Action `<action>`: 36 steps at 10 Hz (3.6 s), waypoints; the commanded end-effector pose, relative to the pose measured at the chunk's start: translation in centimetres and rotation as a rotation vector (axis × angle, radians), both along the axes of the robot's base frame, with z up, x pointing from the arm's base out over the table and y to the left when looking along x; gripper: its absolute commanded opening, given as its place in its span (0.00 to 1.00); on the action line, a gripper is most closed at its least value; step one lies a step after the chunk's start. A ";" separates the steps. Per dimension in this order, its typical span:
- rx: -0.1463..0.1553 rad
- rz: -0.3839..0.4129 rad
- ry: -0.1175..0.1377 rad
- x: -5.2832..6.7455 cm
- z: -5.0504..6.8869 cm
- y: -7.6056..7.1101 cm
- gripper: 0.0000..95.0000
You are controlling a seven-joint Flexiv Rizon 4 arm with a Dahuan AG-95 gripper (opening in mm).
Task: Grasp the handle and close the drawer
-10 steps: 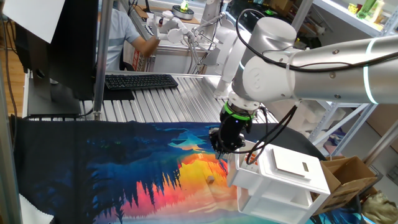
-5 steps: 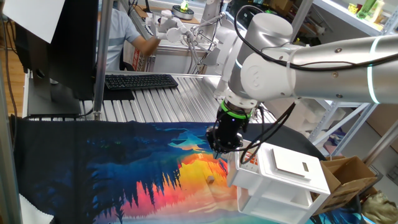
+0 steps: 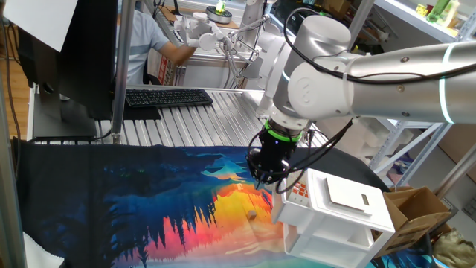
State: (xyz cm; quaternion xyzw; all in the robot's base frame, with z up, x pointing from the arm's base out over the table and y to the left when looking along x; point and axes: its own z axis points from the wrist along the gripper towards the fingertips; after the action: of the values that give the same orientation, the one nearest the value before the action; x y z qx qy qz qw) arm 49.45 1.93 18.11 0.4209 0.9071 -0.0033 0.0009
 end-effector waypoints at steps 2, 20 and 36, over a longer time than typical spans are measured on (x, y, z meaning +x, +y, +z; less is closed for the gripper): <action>0.002 -0.195 -0.003 0.1 0.0 0.0 0.00; 0.012 0.341 -0.004 2.3 0.4 -0.2 0.00; -0.036 1.016 0.049 3.2 0.1 -0.1 0.00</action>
State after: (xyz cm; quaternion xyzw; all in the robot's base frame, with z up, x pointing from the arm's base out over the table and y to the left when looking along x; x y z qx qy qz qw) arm 52.37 1.86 18.15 -0.0613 0.9977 -0.0281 -0.0065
